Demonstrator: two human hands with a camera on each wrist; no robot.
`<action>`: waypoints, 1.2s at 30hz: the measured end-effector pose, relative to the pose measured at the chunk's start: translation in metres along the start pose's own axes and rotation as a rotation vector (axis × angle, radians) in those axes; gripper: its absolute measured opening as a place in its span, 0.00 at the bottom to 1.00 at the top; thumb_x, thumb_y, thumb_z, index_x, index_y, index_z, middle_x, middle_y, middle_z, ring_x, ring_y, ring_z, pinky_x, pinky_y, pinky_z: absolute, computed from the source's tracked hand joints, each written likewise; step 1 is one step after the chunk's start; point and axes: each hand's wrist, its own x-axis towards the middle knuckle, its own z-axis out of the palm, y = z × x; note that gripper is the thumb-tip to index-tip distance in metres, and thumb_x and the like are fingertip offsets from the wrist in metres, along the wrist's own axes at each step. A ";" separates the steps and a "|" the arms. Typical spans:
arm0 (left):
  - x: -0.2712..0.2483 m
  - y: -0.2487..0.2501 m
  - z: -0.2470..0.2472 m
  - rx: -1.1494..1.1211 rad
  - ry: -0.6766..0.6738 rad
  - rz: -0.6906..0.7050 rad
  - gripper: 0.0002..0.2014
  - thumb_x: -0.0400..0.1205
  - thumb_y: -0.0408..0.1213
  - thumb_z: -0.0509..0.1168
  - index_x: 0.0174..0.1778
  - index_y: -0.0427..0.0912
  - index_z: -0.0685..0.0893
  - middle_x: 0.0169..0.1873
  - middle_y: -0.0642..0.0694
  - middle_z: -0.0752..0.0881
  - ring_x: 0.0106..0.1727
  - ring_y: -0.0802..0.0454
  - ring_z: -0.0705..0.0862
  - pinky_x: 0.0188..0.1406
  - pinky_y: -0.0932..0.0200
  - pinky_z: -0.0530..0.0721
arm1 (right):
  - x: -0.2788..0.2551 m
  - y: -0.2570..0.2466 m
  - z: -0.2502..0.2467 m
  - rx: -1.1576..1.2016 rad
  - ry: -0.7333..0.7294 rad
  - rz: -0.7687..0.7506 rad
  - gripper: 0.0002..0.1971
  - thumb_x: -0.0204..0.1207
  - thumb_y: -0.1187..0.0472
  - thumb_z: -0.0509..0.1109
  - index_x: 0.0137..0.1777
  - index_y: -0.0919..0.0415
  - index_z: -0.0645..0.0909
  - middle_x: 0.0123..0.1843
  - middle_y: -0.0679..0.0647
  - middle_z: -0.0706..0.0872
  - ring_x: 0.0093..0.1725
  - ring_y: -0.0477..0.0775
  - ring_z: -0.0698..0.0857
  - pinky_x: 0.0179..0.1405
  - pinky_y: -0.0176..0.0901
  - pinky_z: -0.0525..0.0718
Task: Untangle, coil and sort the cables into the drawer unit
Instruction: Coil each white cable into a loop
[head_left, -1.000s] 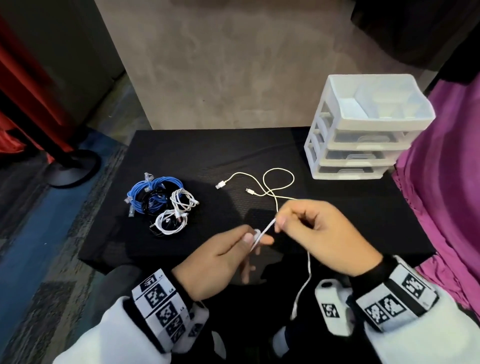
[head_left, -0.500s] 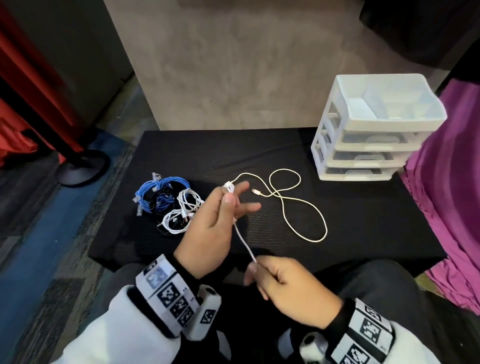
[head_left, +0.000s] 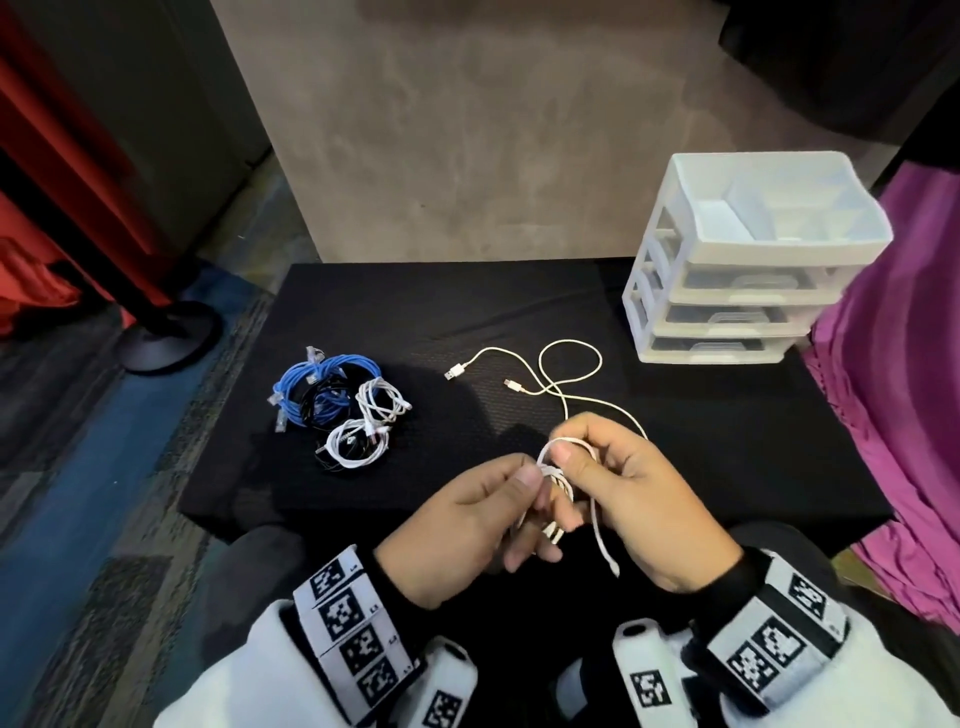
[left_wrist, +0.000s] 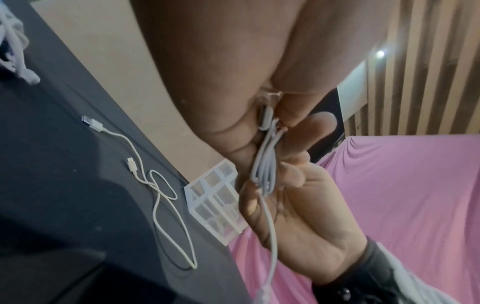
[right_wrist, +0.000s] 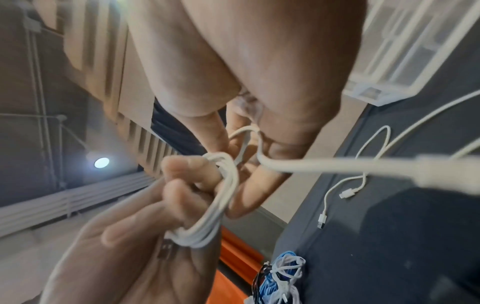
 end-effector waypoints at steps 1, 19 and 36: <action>0.001 -0.005 -0.002 0.005 0.036 0.014 0.15 0.90 0.41 0.53 0.44 0.36 0.77 0.41 0.45 0.88 0.29 0.48 0.76 0.45 0.58 0.85 | 0.000 0.002 0.002 0.036 0.033 0.010 0.09 0.89 0.62 0.67 0.50 0.69 0.81 0.34 0.66 0.84 0.31 0.56 0.83 0.35 0.47 0.84; 0.008 -0.015 -0.007 0.034 0.415 -0.017 0.15 0.92 0.40 0.55 0.43 0.35 0.76 0.35 0.49 0.80 0.27 0.55 0.79 0.43 0.40 0.92 | 0.008 0.024 -0.013 -0.377 0.338 -0.074 0.09 0.84 0.64 0.75 0.49 0.50 0.94 0.41 0.54 0.92 0.43 0.56 0.90 0.56 0.54 0.89; 0.027 -0.042 -0.015 0.676 0.467 0.312 0.10 0.90 0.41 0.60 0.49 0.46 0.86 0.41 0.52 0.83 0.46 0.50 0.84 0.49 0.54 0.82 | 0.000 0.011 0.012 0.530 0.013 0.223 0.15 0.80 0.67 0.75 0.65 0.61 0.82 0.41 0.55 0.81 0.41 0.50 0.80 0.50 0.48 0.82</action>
